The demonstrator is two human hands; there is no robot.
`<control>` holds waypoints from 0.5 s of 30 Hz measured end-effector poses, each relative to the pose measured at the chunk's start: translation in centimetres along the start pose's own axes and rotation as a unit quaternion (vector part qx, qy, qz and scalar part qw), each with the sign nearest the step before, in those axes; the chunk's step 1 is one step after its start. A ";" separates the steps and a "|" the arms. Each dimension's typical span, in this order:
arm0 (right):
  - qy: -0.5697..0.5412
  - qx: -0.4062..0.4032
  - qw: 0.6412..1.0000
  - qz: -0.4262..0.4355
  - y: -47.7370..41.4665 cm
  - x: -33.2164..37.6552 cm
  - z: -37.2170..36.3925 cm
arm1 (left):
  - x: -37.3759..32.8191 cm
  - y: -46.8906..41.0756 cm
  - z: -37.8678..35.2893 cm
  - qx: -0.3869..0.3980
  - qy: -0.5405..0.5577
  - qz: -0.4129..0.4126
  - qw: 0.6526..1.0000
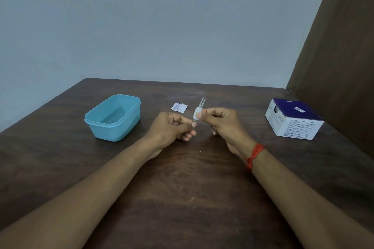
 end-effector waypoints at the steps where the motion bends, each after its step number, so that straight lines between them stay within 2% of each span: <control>1: -0.003 -0.004 1.000 -0.003 0.0 0.0 0.0 | 0.0 -0.1 0.0 0.000 -0.005 -0.004 1.000; 10: -0.132 -0.086 0.986 -0.059 -0.3 0.2 1.0 | 0.3 -0.5 -0.5 0.011 -0.059 -0.032 0.998; 15: -0.075 -0.060 0.993 -0.066 0.1 -0.3 0.4 | 0.2 -0.2 -0.4 -0.010 -0.057 -0.041 0.997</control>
Point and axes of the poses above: each hand's wrist, its own y-axis away from the middle knuckle, its own z-axis out of the back of the hand, x = y × z, the point moved 6 cm from there along -y, towards the middle knuckle, and after that the axes turned 15 degrees about z, right-handed, at the moved point
